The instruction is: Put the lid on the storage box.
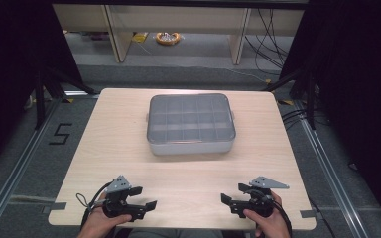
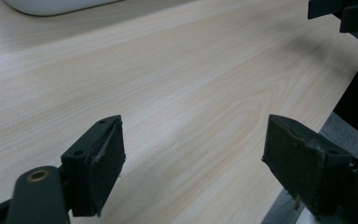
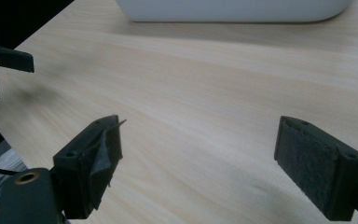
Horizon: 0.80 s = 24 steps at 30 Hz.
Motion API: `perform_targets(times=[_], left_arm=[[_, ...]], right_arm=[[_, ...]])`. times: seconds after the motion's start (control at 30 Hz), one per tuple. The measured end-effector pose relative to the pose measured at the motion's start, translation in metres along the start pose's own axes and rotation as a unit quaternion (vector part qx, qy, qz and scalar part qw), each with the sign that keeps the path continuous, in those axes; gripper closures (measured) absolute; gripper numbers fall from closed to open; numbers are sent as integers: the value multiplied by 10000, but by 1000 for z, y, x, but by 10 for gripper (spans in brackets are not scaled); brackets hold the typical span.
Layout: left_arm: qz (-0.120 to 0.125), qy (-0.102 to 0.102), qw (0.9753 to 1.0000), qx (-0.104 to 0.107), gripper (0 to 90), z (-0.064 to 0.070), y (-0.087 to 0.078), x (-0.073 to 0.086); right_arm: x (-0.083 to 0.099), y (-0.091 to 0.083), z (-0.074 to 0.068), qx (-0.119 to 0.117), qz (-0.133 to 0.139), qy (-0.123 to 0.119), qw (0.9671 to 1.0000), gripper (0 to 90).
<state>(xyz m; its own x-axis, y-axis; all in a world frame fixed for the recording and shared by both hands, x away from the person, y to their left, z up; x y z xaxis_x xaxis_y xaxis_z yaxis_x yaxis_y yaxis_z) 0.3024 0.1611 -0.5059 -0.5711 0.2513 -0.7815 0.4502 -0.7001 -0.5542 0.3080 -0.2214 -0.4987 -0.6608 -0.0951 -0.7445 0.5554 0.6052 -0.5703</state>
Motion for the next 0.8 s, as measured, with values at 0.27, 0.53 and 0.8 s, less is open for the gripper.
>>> perform_targets(times=[0.27,0.53,0.8], left_arm=[[-79,22,10000,47,204,7,-2,7],[-234,142,9996,85,205,14,-3,12],[-274,172,9995,42,207,18,-5,16]], right_arm=[[13,-5,-9,1,-225,227,9995,160],[23,-10,-12,26,-327,66,9994,160],[30,-15,-19,94,-350,-325,9988,160]])
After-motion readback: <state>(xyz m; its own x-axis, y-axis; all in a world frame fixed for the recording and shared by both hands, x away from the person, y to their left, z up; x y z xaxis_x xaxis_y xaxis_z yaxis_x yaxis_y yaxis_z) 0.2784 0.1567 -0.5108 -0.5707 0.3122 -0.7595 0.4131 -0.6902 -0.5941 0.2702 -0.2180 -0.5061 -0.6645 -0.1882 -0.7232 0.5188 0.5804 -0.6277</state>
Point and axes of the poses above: each handheld gripper's, and its own axes: y roughly forward along the jaws, x roughly out of its underside, z roughly to its right, the point moved 2 cm from there along y, roughly forward along the jaws, and after that the axes turned 2 degrees about y, right-handed, at the moved point
